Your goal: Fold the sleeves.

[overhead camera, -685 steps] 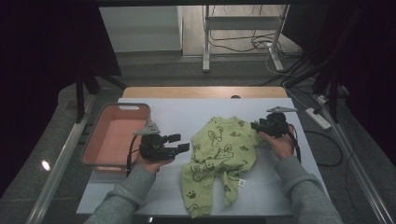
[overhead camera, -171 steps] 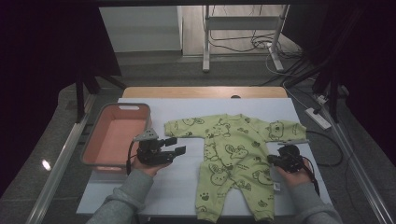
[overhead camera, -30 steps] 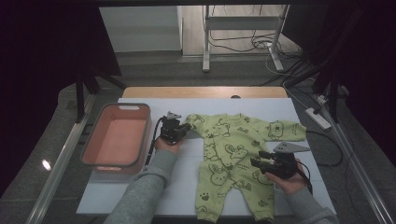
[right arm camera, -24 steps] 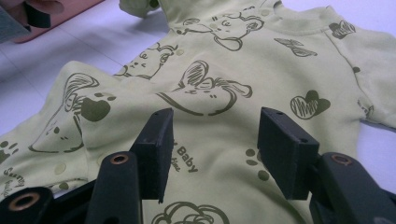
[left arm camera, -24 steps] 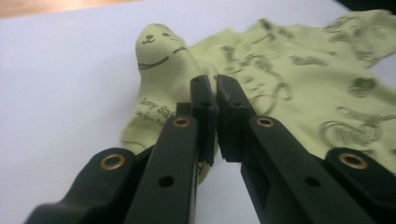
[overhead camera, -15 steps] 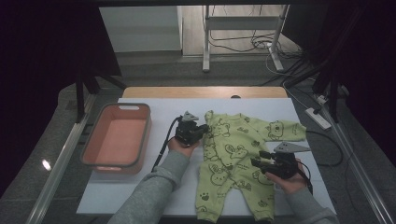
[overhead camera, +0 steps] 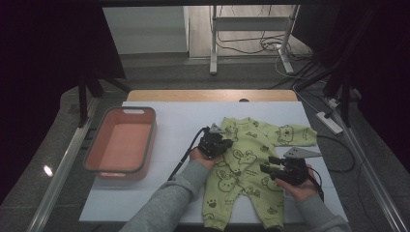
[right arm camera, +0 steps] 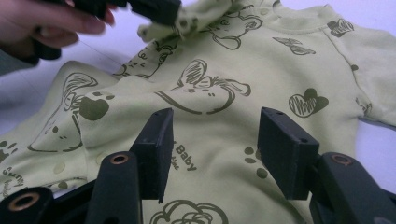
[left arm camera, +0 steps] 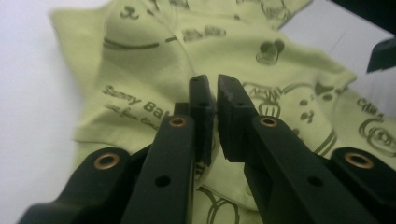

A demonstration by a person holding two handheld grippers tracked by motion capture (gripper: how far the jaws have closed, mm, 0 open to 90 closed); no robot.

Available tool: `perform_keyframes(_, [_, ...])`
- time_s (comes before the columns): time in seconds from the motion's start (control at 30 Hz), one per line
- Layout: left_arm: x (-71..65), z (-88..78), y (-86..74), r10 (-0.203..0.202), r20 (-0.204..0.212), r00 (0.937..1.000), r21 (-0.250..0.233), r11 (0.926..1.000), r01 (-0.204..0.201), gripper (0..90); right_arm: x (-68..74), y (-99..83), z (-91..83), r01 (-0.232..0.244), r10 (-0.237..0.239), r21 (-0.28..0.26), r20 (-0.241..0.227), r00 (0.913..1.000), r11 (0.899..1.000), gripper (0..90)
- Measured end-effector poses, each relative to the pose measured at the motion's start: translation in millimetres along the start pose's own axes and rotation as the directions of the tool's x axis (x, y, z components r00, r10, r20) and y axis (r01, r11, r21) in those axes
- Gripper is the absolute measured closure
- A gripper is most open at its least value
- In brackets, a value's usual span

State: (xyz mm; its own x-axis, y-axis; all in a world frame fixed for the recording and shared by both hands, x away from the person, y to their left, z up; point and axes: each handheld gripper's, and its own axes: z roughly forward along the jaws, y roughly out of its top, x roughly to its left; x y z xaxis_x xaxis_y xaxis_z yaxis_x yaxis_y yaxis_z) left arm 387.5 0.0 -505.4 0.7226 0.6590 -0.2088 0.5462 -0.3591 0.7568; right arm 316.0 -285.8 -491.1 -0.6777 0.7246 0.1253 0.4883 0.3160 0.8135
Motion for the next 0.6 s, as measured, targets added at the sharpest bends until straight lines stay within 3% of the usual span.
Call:
perform_keyframes(0.07, [-0.2, 4.2, -2.2, 0.005, 0.004, 1.0000, 0.012, 0.9999, -0.005, 78.8, -0.4, -0.3, 0.0, -0.001, 0.001, -0.001, 0.000, 1.0000, 1.000, 46.9])
perform_keyframes(0.13, [0.6, 3.7, -2.9, 0.000, -0.013, 0.9999, 0.000, 1.0000, 0.001, 63.6, -1.0, -0.7, -0.2, -0.004, 0.004, 0.000, 0.001, 1.0000, 1.000, 46.8])
perform_keyframes(0.27, [12.2, -8.7, -2.7, -0.054, -0.012, 0.9984, -0.052, 0.9972, 0.054, 49.8, -1.7, -1.5, -0.9, -0.007, 0.007, 0.000, 0.004, 1.0000, 1.000, 46.7])
perform_keyframes(0.37, [23.3, -17.6, -4.4, -0.098, -0.047, 0.9940, -0.073, 0.9929, 0.095, 44.4, -1.6, -1.5, -1.1, -0.005, 0.005, -0.001, 0.004, 1.0000, 1.000, 46.6])
perform_keyframes(0.6, [43.5, -21.9, -13.3, -0.167, -0.065, 0.9838, -0.070, 0.9842, 0.163, 38.7, -1.5, -1.6, 0.3, -0.006, 0.006, 0.003, 0.004, 1.0000, 1.000, 46.6])
